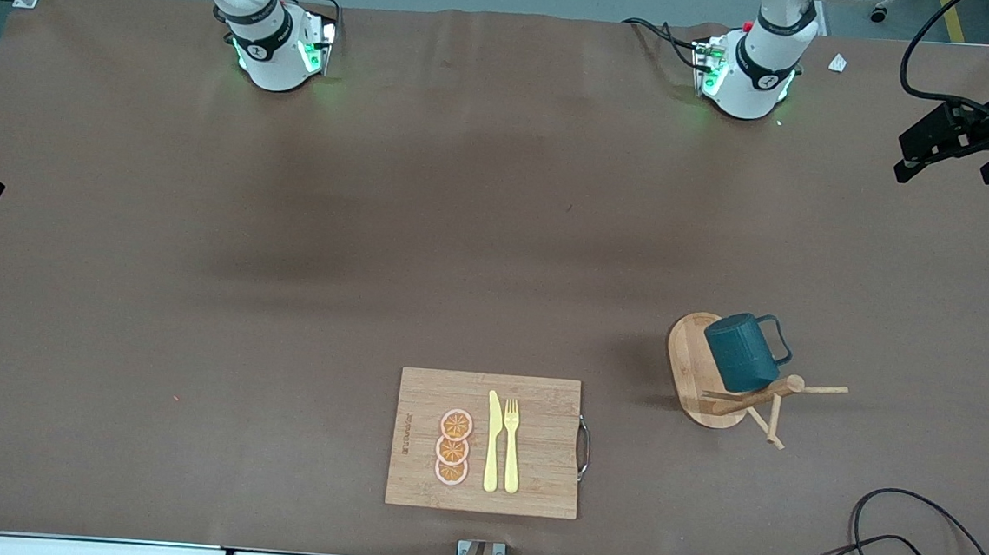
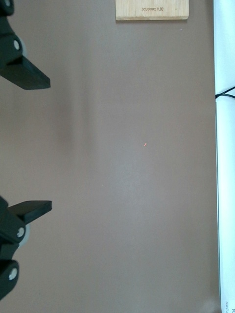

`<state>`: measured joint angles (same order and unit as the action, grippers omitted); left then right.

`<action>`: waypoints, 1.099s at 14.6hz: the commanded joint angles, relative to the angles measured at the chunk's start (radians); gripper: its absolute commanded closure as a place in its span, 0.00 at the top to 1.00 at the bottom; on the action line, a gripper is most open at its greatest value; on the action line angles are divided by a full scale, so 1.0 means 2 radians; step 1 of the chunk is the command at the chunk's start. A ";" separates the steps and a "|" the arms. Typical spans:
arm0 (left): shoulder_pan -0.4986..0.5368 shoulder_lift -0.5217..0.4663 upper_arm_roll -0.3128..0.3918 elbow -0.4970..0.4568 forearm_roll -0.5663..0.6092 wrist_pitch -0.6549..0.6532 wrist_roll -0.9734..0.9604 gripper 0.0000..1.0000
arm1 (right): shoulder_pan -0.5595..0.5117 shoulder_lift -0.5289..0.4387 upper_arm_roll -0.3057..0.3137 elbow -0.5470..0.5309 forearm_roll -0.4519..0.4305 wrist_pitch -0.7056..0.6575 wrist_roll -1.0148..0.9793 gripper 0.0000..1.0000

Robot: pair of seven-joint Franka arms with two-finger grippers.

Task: Transfer cup from left to right arm and place

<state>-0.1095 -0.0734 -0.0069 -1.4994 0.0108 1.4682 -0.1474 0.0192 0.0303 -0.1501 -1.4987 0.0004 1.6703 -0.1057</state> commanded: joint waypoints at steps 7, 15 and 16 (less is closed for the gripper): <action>-0.003 0.023 0.000 0.006 -0.011 0.021 0.002 1.00 | -0.007 -0.007 0.005 -0.005 0.008 -0.002 -0.006 1.00; 0.065 0.132 0.003 0.003 -0.171 0.067 -0.019 1.00 | -0.007 -0.007 0.004 -0.005 0.008 -0.001 -0.006 1.00; 0.065 0.149 0.003 0.001 -0.184 0.077 -0.019 1.00 | -0.007 -0.007 0.005 -0.005 0.008 -0.002 -0.006 1.00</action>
<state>0.0180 0.1682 0.0020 -1.5076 -0.3059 1.5918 -0.1740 0.0192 0.0303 -0.1501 -1.4988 0.0004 1.6703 -0.1057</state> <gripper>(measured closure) 0.000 0.000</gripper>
